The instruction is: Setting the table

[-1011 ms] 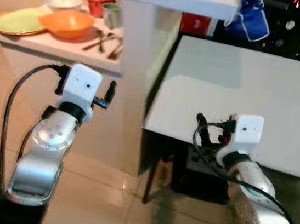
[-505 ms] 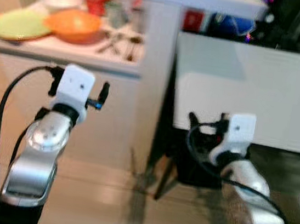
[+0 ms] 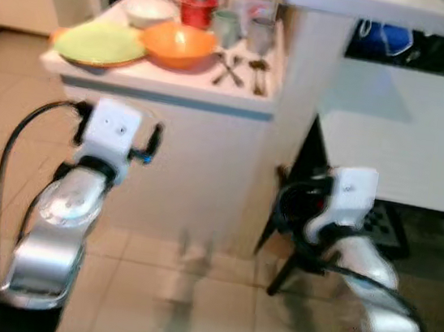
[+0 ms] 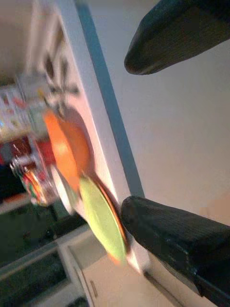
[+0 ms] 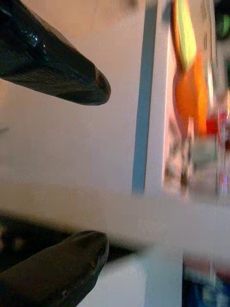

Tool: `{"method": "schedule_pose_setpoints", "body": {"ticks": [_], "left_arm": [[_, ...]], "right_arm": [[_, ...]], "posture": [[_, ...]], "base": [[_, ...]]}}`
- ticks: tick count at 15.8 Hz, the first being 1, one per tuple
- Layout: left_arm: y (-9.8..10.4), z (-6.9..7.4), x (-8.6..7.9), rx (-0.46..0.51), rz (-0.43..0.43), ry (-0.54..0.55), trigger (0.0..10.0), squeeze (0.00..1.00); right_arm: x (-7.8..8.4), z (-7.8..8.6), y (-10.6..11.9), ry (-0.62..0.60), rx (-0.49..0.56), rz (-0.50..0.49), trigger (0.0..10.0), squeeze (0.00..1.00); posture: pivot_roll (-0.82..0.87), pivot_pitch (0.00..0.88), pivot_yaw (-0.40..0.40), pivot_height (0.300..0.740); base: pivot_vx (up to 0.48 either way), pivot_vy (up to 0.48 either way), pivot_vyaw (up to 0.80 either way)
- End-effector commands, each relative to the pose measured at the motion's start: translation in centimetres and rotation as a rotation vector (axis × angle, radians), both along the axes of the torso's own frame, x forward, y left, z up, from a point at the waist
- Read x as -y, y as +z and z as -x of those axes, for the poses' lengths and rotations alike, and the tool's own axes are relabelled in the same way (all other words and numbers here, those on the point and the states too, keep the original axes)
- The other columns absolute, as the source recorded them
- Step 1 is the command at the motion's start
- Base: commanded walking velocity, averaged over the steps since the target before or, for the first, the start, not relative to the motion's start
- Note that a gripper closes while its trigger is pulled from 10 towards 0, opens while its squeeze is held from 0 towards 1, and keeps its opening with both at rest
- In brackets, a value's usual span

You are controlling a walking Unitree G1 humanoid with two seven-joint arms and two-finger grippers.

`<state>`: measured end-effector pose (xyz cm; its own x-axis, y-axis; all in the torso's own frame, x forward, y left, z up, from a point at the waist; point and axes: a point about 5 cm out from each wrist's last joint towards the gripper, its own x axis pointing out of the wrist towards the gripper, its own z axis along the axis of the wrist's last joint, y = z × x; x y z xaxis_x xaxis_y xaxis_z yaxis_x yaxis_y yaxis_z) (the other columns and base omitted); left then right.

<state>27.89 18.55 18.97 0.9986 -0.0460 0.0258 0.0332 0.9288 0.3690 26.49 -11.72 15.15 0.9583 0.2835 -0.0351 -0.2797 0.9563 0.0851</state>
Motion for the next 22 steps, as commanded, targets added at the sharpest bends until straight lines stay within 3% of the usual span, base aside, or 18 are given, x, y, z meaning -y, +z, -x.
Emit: {"method": "schedule_pose_setpoints", "body": {"ticks": [1,22], "left_arm": [[0.6,-0.2,0.6,0.025,0.002,-0.017,10.0,0.00],[0.4,-0.2,0.4,0.038,0.004,0.018,10.0,0.00]], "right_arm": [[0.8,-0.1,0.5,-0.019,0.023,0.015,10.0,0.00],[0.4,-0.8,1.9,0.000,0.071,0.042,10.0,0.00]], "posture": [[0.06,0.000,-0.004,0.740],[0.06,0.000,-0.007,0.740]], "base": [[0.000,0.480,-0.80],[0.000,0.474,-0.76]]}}
